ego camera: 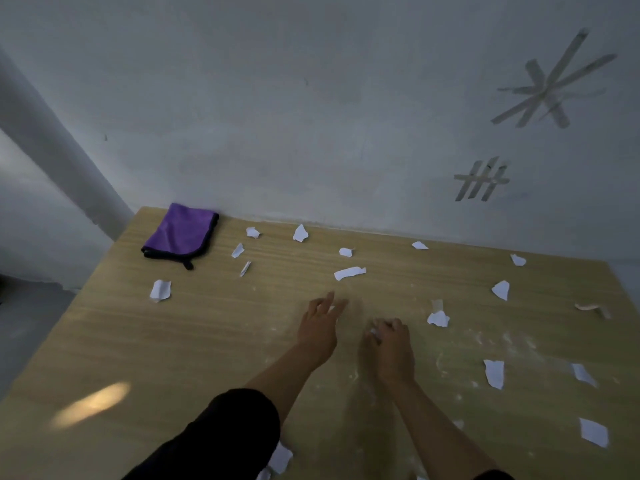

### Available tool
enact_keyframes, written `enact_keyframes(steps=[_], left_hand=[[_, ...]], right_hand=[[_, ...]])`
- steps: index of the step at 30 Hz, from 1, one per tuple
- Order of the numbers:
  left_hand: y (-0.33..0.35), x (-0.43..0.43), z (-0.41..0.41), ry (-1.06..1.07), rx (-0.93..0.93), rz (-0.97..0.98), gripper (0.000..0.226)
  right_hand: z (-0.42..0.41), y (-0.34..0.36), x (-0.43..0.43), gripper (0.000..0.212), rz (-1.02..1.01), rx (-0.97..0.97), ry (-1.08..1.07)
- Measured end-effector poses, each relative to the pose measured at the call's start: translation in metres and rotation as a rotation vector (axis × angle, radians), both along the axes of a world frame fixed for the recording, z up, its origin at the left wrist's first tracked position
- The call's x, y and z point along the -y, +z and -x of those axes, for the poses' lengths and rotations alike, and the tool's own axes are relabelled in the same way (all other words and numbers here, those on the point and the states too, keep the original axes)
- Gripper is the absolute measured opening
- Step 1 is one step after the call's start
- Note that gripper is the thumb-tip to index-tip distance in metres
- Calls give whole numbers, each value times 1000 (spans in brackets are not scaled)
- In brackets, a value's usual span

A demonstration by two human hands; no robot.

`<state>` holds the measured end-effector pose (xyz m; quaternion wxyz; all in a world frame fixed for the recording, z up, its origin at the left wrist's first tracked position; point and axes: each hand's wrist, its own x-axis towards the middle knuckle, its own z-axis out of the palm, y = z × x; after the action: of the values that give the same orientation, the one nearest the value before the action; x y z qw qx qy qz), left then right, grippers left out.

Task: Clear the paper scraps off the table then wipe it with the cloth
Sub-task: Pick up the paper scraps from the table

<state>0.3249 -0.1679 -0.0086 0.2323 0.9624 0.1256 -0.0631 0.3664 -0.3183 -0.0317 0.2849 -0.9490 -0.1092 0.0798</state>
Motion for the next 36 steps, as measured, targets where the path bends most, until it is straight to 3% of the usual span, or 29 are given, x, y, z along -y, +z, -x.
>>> enact_keyframes(steps=[6,12,15,19,21,24,28,32,36], left_hand=[[-14,-18,-23,-42,27,77,41],[-15,-47,-46,87,32,254,14],[-12,-62,-59,231,118,320,13],[-6,-85,-85,322,249,243,19],[-2,-98,-98,347,269,235,19],[-4,-117,-117,348,216,223,21],[-7,-133,-134,220,94,222,23],[-14,-134,-135,295,74,263,21],[-17,-133,-129,272,100,205,24]], right_hand=[[-35,0,-25,13,-99,15,-10],[-82,15,-63,11,9,197,132],[-99,11,-76,14,-22,171,239],[-108,6,-81,10,-61,117,260],[-110,7,-82,21,-111,87,264],[-116,8,-87,48,-145,64,292],[-135,7,-95,53,-63,-7,251],[-147,5,-102,35,63,11,294],[-145,7,-103,19,39,31,263]])
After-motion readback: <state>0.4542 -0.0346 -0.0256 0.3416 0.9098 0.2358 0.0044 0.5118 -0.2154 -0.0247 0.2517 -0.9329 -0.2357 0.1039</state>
